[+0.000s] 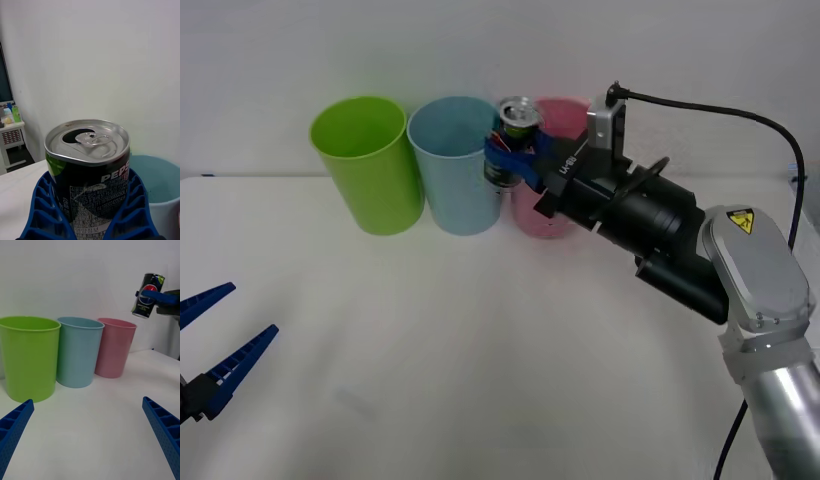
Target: Grasp the object on the table and drop it into the matching bin: aluminum can to the light blue bin, PET bottle to the pink bin.
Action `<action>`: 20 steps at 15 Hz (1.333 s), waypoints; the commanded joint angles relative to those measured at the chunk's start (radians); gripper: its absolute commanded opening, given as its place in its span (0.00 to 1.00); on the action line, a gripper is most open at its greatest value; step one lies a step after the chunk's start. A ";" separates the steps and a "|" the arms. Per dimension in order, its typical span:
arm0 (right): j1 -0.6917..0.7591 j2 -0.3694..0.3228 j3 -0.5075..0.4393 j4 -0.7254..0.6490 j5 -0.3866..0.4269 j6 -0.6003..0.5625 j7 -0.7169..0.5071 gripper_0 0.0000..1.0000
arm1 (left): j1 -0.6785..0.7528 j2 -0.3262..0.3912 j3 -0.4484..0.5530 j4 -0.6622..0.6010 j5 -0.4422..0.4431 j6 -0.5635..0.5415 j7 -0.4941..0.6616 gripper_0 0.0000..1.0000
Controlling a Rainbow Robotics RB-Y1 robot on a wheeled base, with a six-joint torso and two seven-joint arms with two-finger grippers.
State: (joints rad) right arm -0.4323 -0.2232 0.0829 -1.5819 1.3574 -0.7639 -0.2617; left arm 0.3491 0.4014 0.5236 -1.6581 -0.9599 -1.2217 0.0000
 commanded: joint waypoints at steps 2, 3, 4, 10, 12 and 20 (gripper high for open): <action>-0.169 0.025 -0.014 0.189 0.006 -0.012 0.007 0.00 | 0.000 0.000 0.000 0.000 0.000 0.000 0.000 1.00; -0.221 0.048 -0.032 0.249 0.029 -0.020 0.010 0.00 | 0.000 0.000 0.000 0.000 0.000 0.000 0.000 1.00; -0.266 0.076 -0.057 0.301 0.060 -0.029 0.013 0.00 | 0.000 0.000 0.000 0.000 0.000 0.000 0.000 1.00; -0.462 0.241 -0.285 0.553 0.312 -0.035 0.044 0.00 | 0.000 0.000 0.000 0.000 0.000 0.000 0.000 1.00; -0.499 0.241 -0.356 0.582 0.390 -0.032 0.058 0.00 | 0.000 0.000 0.000 0.000 0.000 0.000 0.000 1.00; -0.508 0.241 -0.342 0.600 0.428 0.015 0.064 0.00 | 0.000 0.000 0.000 0.000 0.000 0.000 0.000 1.00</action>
State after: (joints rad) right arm -0.9396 0.0175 -0.2650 -0.9828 1.7884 -0.7487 -0.1979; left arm 0.3490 0.4014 0.5236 -1.6581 -0.9599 -1.2217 0.0000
